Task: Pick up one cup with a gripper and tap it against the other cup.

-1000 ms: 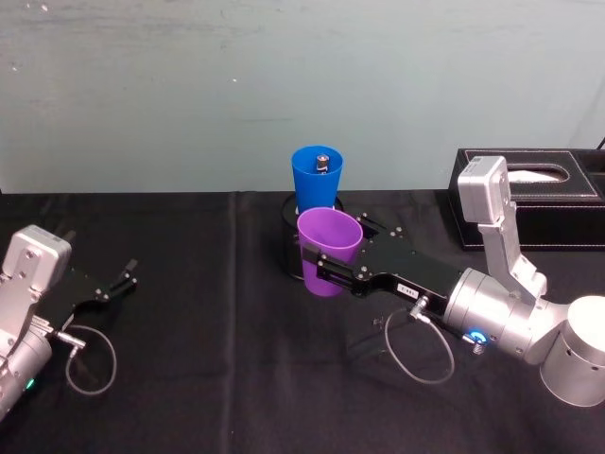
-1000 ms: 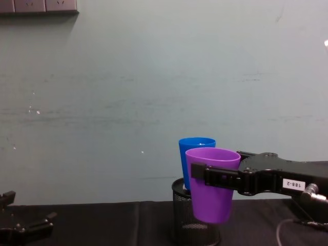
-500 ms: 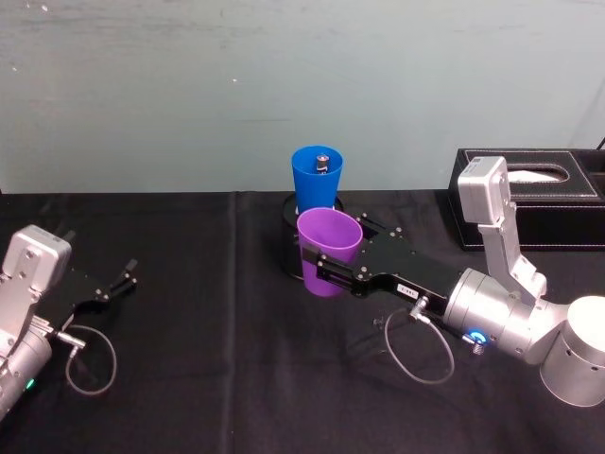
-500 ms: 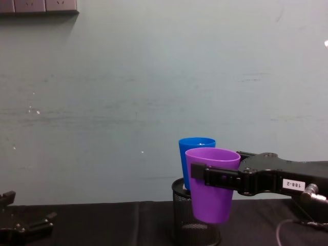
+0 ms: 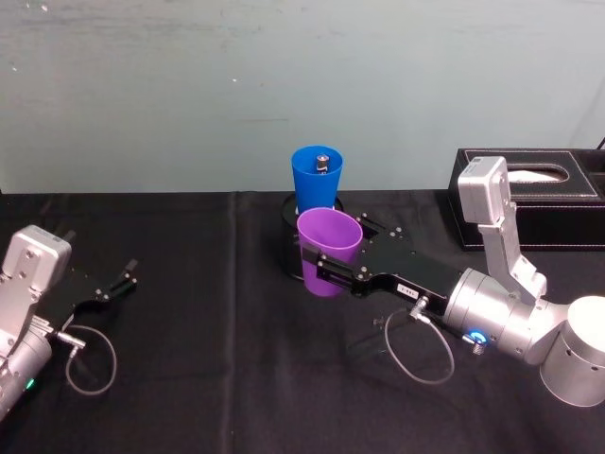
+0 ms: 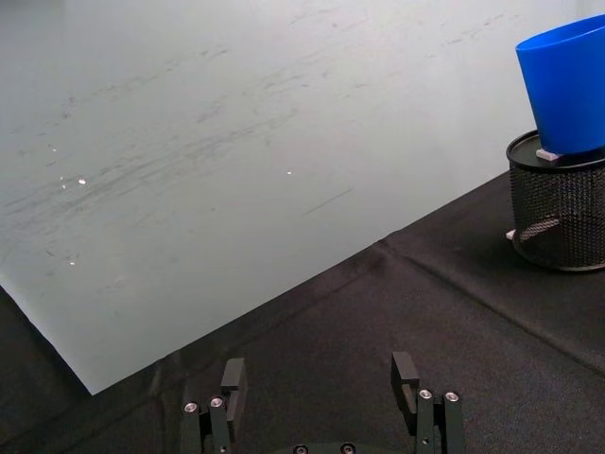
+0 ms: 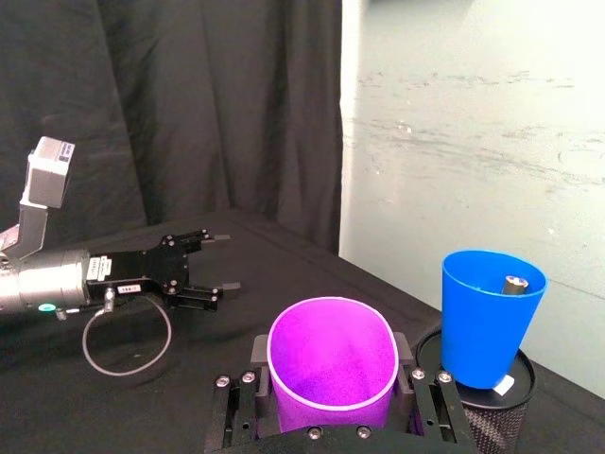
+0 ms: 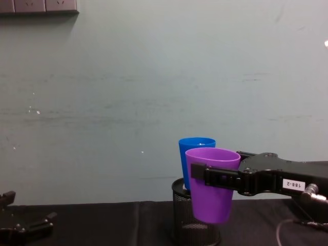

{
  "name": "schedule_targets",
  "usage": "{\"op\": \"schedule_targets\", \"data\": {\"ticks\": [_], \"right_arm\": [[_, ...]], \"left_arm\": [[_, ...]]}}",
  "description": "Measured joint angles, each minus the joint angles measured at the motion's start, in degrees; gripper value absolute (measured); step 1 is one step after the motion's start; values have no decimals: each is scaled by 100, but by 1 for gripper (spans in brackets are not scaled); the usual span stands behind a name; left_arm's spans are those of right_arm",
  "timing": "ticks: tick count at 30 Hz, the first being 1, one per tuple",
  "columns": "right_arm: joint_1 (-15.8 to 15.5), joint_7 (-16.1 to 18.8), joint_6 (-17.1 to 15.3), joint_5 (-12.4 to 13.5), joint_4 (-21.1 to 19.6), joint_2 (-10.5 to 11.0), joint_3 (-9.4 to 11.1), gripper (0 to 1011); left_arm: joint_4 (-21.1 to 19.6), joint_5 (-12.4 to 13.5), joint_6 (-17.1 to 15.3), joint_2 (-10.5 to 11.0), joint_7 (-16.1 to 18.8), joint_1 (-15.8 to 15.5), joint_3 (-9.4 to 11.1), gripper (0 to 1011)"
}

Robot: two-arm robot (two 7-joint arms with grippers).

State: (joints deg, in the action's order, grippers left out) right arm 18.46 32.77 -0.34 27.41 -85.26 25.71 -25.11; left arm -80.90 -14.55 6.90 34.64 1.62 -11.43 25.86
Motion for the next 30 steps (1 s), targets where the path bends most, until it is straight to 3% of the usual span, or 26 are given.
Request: {"op": "schedule_targets", "data": {"ticks": [30], "right_arm": [[0, 0, 0, 0, 0, 0, 0, 728]], "left_arm": [[0, 0, 0, 0, 0, 0, 0, 1000]]}}
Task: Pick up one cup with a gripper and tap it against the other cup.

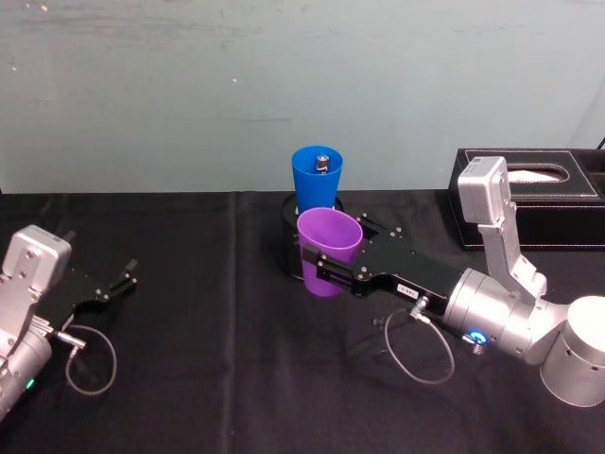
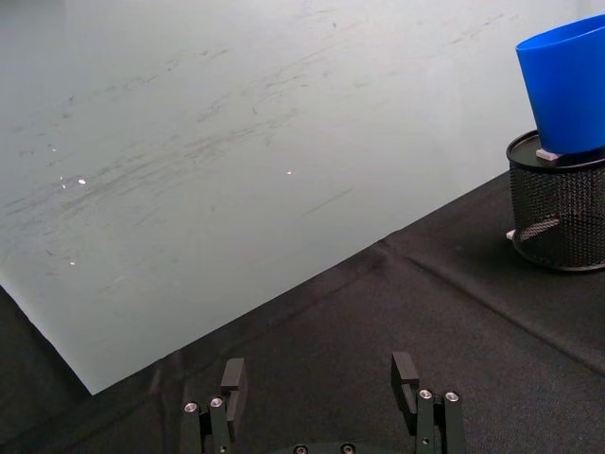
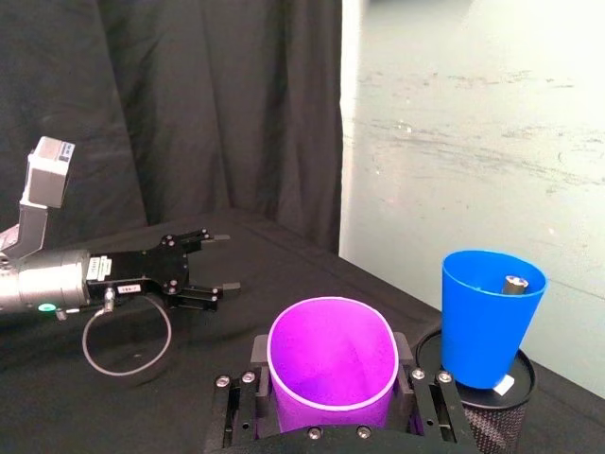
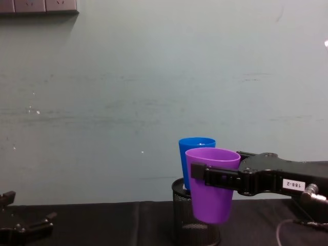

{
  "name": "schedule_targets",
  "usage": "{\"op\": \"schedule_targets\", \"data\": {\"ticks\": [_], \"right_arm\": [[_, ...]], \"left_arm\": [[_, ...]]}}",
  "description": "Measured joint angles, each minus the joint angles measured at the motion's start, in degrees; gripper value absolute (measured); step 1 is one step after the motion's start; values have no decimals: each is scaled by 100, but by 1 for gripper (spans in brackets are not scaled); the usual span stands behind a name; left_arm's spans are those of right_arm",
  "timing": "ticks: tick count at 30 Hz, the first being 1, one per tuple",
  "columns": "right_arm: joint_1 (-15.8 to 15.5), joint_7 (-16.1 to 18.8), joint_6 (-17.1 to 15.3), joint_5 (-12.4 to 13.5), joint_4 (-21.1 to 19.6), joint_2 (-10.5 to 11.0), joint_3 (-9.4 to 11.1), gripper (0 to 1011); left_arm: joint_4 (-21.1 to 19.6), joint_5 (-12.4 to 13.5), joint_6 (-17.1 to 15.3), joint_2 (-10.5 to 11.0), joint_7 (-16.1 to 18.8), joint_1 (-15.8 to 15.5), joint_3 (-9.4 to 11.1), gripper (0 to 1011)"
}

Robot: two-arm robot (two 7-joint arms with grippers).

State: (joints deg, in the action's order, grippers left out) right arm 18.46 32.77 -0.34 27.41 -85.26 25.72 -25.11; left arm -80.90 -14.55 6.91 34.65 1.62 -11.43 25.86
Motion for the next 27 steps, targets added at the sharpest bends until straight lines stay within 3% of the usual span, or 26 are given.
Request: {"op": "schedule_targets", "data": {"ticks": [27], "right_arm": [[0, 0, 0, 0, 0, 0, 0, 728]], "left_arm": [[0, 0, 0, 0, 0, 0, 0, 1000]]}}
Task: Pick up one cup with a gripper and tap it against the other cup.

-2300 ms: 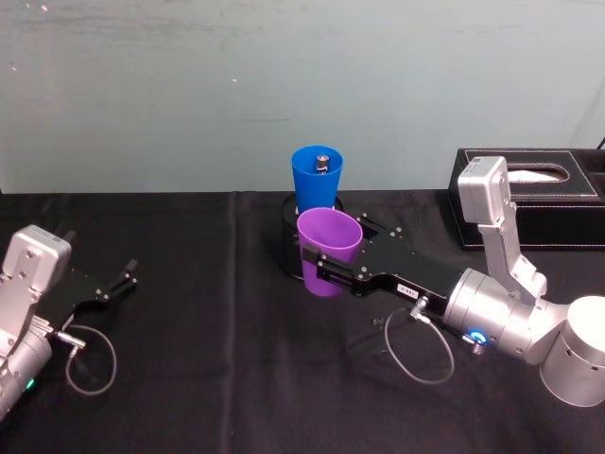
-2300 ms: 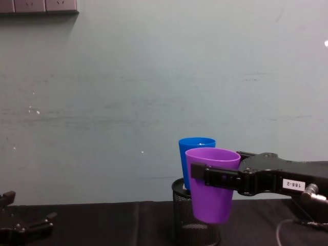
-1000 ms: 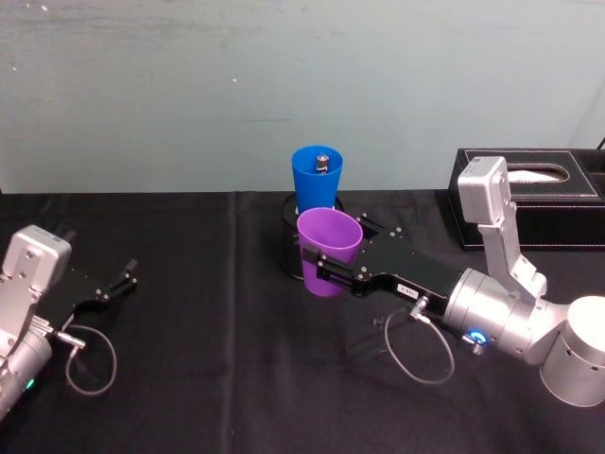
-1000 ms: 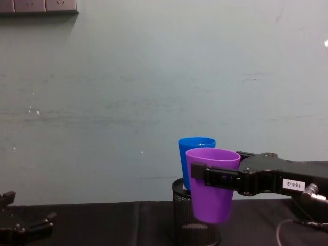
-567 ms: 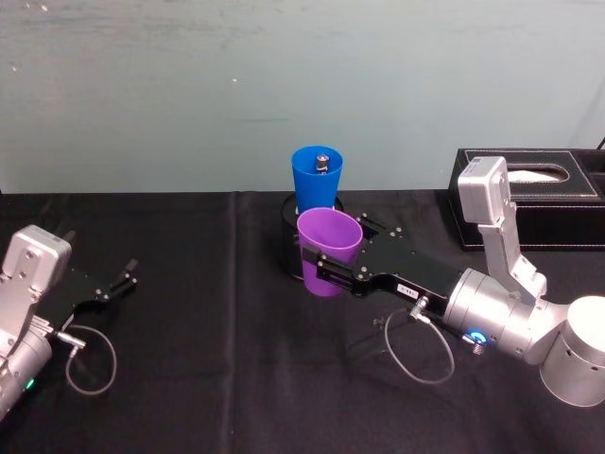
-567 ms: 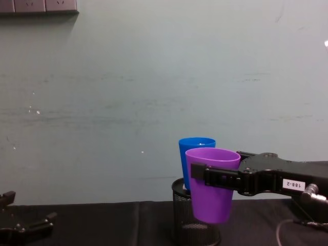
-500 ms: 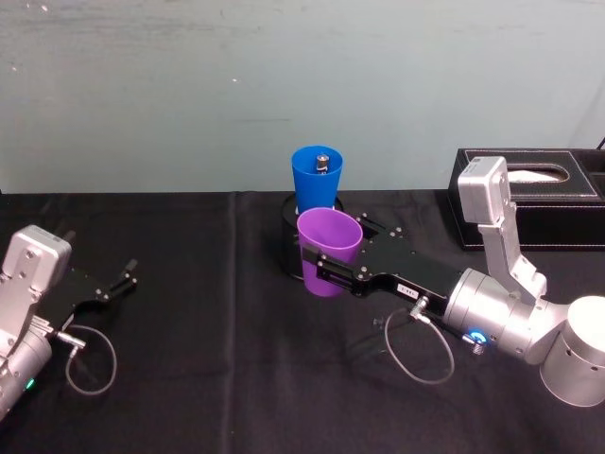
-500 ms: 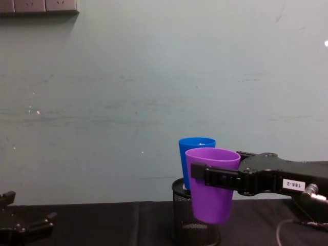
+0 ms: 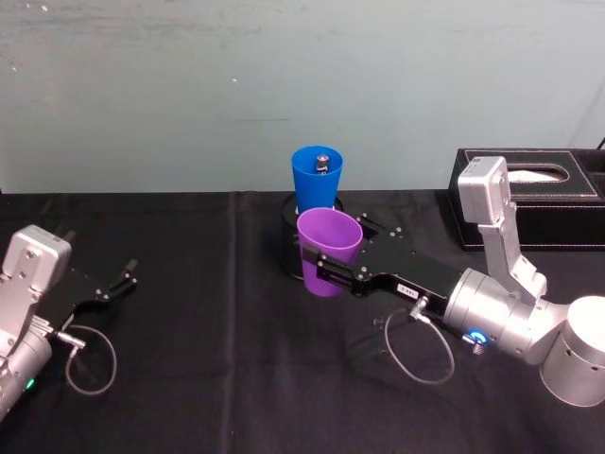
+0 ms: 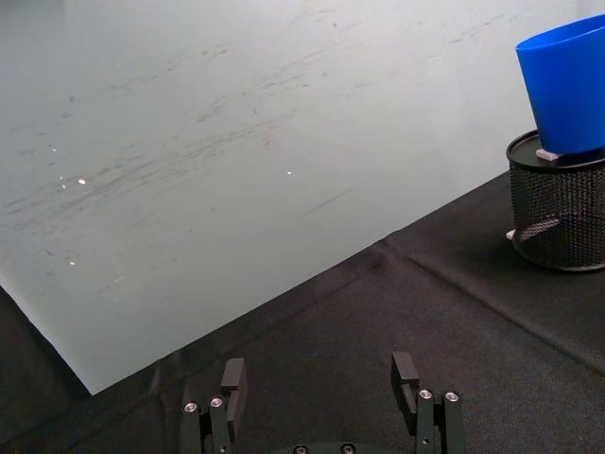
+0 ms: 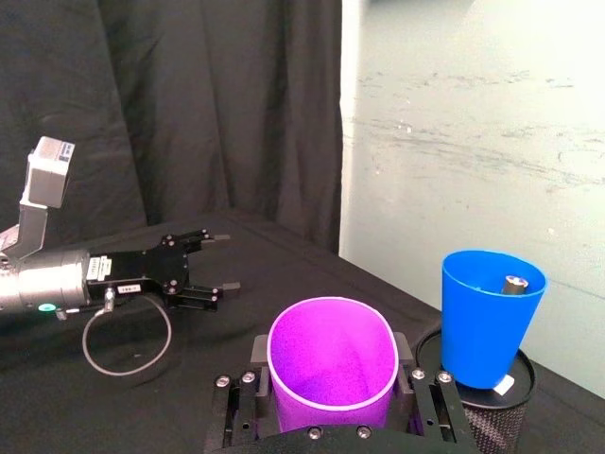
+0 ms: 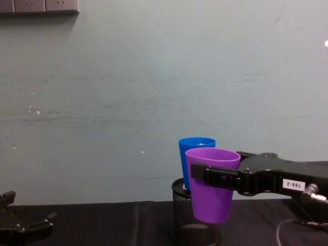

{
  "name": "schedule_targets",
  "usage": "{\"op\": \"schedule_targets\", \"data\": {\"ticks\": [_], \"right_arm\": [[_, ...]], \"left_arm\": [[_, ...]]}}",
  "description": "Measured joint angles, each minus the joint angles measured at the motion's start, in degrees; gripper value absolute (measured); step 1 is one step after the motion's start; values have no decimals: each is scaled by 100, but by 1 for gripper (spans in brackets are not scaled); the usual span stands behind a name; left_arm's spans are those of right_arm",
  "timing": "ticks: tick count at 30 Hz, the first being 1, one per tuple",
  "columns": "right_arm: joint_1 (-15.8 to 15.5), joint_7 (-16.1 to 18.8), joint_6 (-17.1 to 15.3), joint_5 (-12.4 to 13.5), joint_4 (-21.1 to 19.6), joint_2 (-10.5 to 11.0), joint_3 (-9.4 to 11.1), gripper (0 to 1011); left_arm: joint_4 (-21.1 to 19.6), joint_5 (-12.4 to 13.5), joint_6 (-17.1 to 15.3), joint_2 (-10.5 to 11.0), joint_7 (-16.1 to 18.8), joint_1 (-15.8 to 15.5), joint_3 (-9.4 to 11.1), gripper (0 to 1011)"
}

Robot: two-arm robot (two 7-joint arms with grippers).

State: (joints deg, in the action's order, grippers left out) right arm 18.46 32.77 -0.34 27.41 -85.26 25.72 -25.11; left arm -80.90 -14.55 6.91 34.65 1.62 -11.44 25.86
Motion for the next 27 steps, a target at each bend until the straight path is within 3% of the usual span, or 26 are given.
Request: {"op": "schedule_targets", "data": {"ticks": [27], "right_arm": [[0, 0, 0, 0, 0, 0, 0, 728]], "left_arm": [[0, 0, 0, 0, 0, 0, 0, 1000]]}}
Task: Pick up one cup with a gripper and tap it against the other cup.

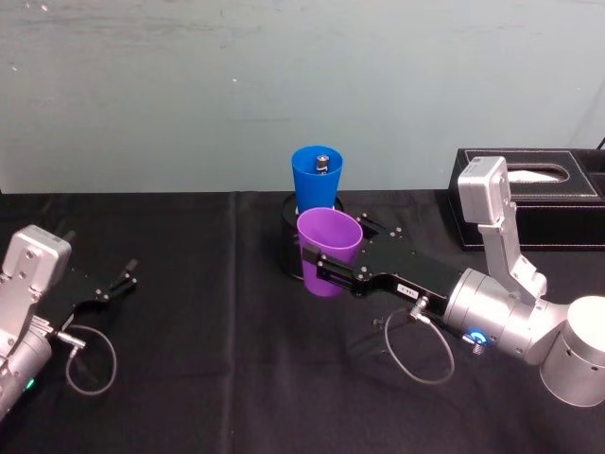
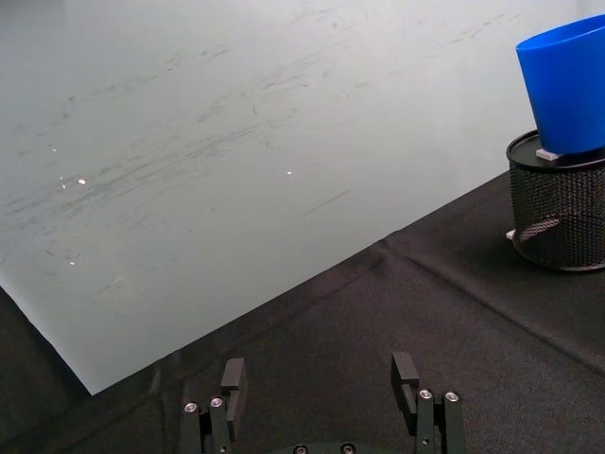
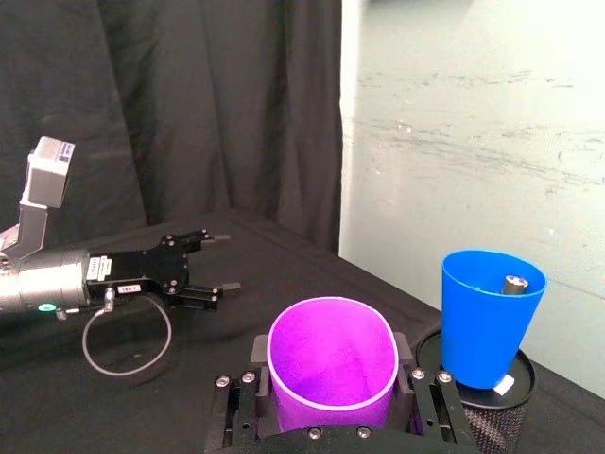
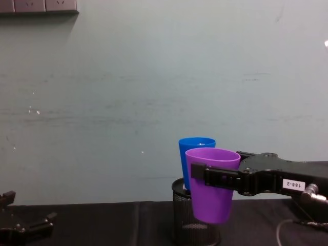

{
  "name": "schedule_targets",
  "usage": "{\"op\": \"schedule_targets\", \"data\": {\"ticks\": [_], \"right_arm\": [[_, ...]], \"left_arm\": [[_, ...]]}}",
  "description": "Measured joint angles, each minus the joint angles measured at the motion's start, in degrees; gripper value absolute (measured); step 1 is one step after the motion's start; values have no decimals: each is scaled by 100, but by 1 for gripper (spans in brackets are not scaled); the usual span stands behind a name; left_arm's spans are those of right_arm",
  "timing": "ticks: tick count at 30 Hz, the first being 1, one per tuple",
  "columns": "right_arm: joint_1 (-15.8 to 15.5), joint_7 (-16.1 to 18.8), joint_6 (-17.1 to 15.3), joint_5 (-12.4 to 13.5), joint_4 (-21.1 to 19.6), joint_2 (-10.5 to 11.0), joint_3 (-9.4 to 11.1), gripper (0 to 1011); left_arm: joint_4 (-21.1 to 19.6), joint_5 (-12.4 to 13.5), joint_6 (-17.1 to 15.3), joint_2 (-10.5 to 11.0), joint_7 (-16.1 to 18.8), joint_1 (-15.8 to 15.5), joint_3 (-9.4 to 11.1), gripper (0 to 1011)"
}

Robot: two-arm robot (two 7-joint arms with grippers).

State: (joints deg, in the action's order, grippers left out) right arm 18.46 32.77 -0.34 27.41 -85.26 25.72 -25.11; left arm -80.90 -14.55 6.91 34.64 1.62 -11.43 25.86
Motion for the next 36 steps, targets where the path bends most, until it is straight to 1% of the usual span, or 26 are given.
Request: {"op": "schedule_targets", "data": {"ticks": [36], "right_arm": [[0, 0, 0, 0, 0, 0, 0, 728]], "left_arm": [[0, 0, 0, 0, 0, 0, 0, 1000]]}}
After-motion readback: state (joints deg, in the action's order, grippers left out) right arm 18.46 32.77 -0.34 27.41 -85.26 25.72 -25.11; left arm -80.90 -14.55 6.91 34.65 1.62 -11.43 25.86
